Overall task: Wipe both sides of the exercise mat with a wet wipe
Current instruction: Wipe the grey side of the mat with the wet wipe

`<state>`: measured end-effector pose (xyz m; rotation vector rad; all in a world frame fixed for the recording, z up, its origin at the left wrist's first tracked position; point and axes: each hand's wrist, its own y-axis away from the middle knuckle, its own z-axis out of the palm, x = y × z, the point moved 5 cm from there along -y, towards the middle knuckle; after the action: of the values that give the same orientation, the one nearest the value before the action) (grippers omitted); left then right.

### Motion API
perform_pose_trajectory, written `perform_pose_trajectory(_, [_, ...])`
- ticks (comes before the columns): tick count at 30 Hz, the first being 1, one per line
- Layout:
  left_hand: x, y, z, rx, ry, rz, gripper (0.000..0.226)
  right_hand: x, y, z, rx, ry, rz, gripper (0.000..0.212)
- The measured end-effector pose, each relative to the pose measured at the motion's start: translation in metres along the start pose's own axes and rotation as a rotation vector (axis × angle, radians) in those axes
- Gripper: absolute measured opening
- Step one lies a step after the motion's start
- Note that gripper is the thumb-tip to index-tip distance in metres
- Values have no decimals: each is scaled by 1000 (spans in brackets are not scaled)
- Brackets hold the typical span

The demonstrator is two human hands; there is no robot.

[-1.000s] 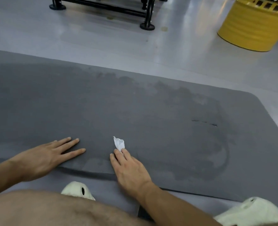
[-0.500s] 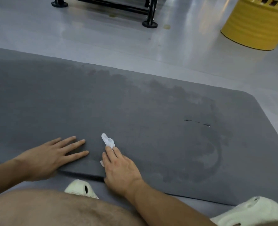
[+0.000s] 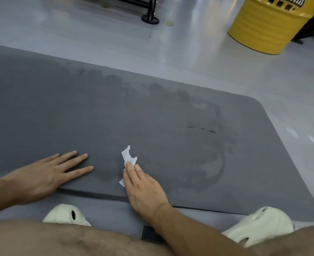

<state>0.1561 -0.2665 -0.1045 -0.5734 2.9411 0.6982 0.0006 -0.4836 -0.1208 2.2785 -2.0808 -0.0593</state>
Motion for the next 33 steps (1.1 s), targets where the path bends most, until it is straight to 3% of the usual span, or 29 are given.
perform_pose_trajectory(2, [3, -1, -8, -135, 0, -5, 93, 0, -7, 3, -2, 19, -5, 54])
perform_pose_trajectory(8, [43, -34, -46, -201, 6, 114, 94, 7, -8, -5, -35, 6, -32, 57])
perform_pose_trajectory(10, [61, -47, -59, -203, -16, 199, 91, 18, -1, -15, -106, -7, -80, 59])
perform_pose_trajectory(15, [101, -83, -82, -225, -62, 262, 92, 72, 26, -47, -338, -121, -136, 88])
perform_pose_trajectory(22, [135, -127, -84, -130, -24, 288, 111, 169, 38, -53, -322, -64, 145, 88])
perform_pose_trajectory(25, [125, -131, -81, -99, -12, 304, 103, 195, 41, -44, -324, -50, 173, 86])
perform_pose_trajectory(27, [118, -141, -80, -51, 53, 253, 88, 205, 40, -37, -327, -60, 186, 80])
perform_pose_trajectory(29, [110, -157, -83, 76, 201, 94, 75, 212, 39, -27, -328, -88, 234, 79])
perform_pose_trajectory(33, [101, -195, -85, 223, 431, -314, 85, 212, 33, -5, -255, -151, 334, 90])
